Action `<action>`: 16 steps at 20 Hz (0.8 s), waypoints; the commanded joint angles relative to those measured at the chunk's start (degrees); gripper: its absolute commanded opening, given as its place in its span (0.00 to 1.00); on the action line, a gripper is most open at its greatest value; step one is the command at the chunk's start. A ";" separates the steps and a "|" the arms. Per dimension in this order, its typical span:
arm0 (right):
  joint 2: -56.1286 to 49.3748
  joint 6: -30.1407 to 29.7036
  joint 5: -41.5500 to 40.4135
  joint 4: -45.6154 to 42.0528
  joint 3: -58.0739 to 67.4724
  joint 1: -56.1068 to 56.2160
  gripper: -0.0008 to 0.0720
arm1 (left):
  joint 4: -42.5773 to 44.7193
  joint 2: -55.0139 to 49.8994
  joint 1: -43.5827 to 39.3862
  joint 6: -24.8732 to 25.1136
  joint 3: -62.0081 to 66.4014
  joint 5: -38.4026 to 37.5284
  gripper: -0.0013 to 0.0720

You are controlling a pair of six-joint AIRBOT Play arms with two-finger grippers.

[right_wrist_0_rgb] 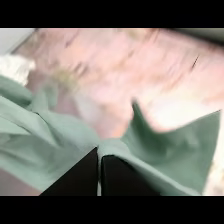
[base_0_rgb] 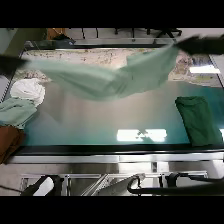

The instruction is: Fold the shirts.

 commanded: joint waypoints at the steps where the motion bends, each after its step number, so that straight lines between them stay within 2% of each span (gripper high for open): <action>1: 14.95 -0.83 -14.86 -4.90 6.82 -0.72 0.03 | -6.64 11.65 11.34 -8.31 22.03 7.34 0.03; 3: 20.83 -0.59 -19.93 -10.43 6.82 -0.72 0.03 | -5.05 13.16 20.31 -12.31 29.42 8.68 0.03; 4: 22.58 -0.61 -21.16 -11.58 6.82 -0.72 0.03 | -3.74 13.66 22.12 -14.82 30.62 8.85 0.03; 6: 24.30 -0.90 -22.16 -13.29 6.82 -0.72 0.03 | -4.09 13.77 20.98 -15.87 27.78 8.33 0.03; 8: 23.43 -1.03 -21.09 -14.75 6.67 -0.72 0.03 | -2.91 13.51 17.86 -15.45 21.53 7.85 0.03; 11: 18.71 1.92 -16.28 -14.47 2.99 -0.72 0.03 | 2.82 10.36 12.04 -14.27 13.49 4.85 0.03; 13: 14.10 4.11 -12.35 -14.08 -1.86 -0.59 0.03 | 6.58 5.73 4.94 -13.18 8.79 4.35 0.03; 16: 4.92 3.76 -10.08 -11.21 -11.72 -0.44 0.03 | 19.37 -5.20 -9.25 -10.47 1.27 6.01 0.03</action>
